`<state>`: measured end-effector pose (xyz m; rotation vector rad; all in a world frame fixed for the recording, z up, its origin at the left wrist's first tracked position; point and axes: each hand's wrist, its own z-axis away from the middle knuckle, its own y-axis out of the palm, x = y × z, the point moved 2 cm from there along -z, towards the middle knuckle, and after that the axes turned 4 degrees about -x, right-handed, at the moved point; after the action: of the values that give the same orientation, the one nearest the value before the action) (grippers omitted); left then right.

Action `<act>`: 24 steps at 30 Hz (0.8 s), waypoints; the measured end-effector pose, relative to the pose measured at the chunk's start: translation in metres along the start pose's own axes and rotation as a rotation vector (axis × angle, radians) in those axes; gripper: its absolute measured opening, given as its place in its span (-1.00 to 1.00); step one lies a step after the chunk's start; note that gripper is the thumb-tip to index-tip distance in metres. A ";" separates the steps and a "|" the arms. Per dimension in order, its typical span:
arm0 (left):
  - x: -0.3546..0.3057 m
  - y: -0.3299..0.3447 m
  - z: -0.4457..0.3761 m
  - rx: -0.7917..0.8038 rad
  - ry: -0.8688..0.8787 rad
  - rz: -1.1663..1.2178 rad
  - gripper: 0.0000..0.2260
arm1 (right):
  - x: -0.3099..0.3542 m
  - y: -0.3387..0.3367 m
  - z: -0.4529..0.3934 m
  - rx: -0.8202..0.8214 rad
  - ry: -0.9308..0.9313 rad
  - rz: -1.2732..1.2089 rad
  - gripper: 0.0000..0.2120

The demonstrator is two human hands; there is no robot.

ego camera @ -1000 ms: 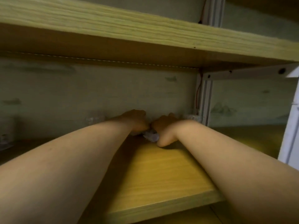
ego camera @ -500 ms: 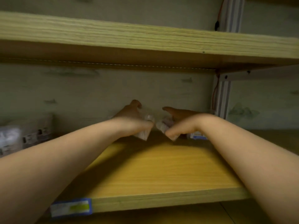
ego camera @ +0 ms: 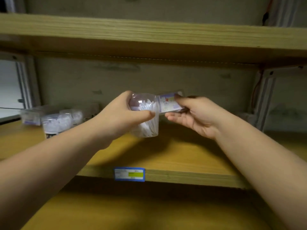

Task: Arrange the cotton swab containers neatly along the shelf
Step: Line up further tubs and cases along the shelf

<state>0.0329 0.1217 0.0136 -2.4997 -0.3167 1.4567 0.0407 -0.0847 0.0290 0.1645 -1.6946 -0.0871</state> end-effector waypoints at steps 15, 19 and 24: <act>0.030 -0.207 0.062 -0.087 0.107 0.021 -0.38 | -0.031 0.192 0.043 -0.032 -0.158 0.030 -0.78; 0.044 -0.253 0.065 -0.080 0.082 0.078 -0.38 | -0.041 0.236 0.051 -0.064 -0.200 0.061 -0.84; 0.045 -0.271 0.066 0.004 0.087 0.105 -0.38 | -0.046 0.248 0.050 -0.318 -0.286 -0.036 -0.85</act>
<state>-0.0225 0.3985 0.0275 -2.6029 -0.1690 1.3795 -0.0177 0.1650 0.0152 -0.0593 -1.9363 -0.4210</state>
